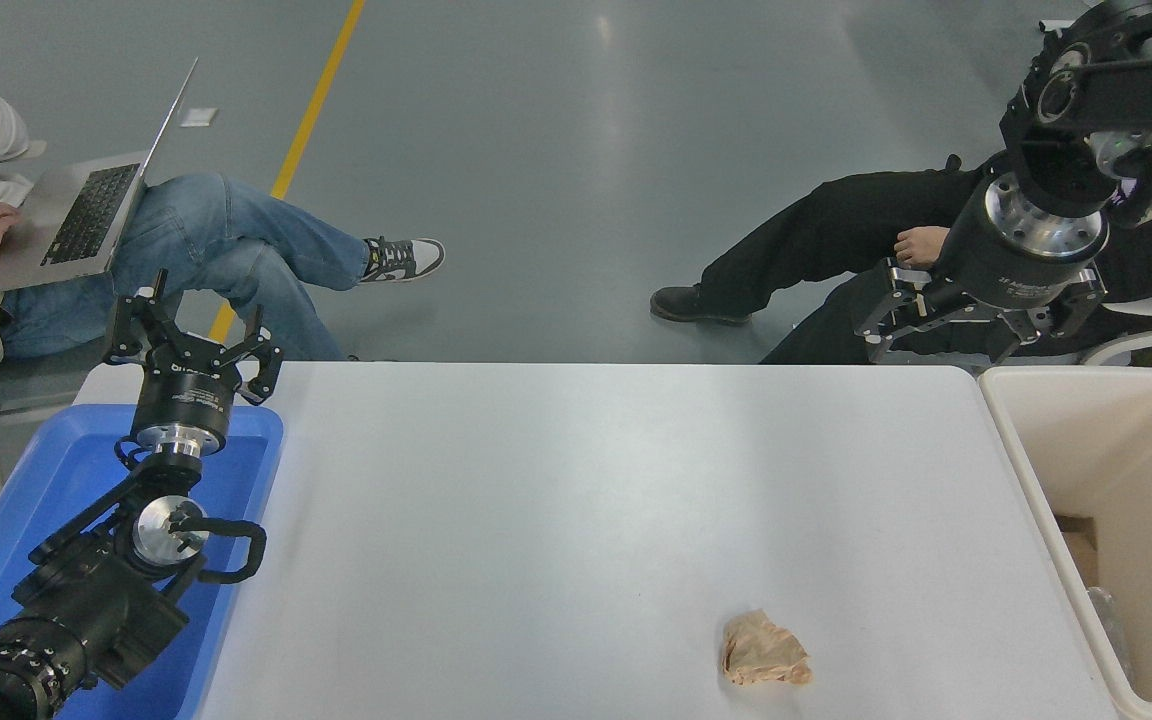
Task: Pick up paper ball place in dustbin
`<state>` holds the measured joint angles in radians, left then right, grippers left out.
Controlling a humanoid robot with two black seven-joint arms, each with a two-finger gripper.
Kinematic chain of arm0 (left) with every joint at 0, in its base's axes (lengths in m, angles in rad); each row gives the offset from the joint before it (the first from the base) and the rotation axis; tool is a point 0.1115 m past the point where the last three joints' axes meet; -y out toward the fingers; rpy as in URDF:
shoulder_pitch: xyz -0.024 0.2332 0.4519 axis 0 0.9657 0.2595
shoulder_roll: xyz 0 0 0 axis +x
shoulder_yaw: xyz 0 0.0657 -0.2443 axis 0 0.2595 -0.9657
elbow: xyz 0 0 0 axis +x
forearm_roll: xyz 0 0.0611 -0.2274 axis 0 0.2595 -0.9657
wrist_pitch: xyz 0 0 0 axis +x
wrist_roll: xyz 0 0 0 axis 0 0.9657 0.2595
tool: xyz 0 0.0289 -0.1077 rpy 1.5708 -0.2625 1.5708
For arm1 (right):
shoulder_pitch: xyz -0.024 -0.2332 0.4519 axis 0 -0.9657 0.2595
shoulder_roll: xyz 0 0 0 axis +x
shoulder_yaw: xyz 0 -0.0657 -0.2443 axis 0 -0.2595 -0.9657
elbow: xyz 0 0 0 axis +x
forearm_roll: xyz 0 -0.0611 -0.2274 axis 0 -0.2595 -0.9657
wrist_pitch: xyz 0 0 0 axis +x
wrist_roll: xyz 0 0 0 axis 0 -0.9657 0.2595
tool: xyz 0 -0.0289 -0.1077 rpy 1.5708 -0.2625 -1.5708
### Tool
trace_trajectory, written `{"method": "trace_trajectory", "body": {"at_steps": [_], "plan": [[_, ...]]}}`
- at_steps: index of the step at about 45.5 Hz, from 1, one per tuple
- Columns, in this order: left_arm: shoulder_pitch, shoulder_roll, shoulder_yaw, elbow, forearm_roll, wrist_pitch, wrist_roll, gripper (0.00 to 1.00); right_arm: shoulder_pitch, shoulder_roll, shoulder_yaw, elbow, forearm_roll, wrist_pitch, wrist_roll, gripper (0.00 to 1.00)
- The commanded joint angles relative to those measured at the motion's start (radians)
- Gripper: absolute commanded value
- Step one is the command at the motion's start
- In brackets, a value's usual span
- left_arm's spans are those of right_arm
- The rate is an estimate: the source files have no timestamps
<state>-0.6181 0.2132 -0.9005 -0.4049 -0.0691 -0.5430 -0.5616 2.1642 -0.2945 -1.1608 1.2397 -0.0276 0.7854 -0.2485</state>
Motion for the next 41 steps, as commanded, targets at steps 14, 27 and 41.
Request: {"method": "trace_trajectory", "body": {"at_steps": [14,27,41], "plan": [[0.0,0.0,0.0,0.001,-0.002,0.0,0.0,0.99,-0.003,0.0,0.0,0.0,0.0,0.0,0.0,1.0],[0.0,0.0,0.0,0.001,-0.001,0.0,0.0,0.99,-0.006,0.003,0.001,-0.002,0.0,0.0,0.0,1.0],[0.0,0.0,0.0,0.0,0.0,0.0,0.0,0.99,0.008,-0.002,0.001,-0.002,0.0,0.0,0.0,1.0]]}}
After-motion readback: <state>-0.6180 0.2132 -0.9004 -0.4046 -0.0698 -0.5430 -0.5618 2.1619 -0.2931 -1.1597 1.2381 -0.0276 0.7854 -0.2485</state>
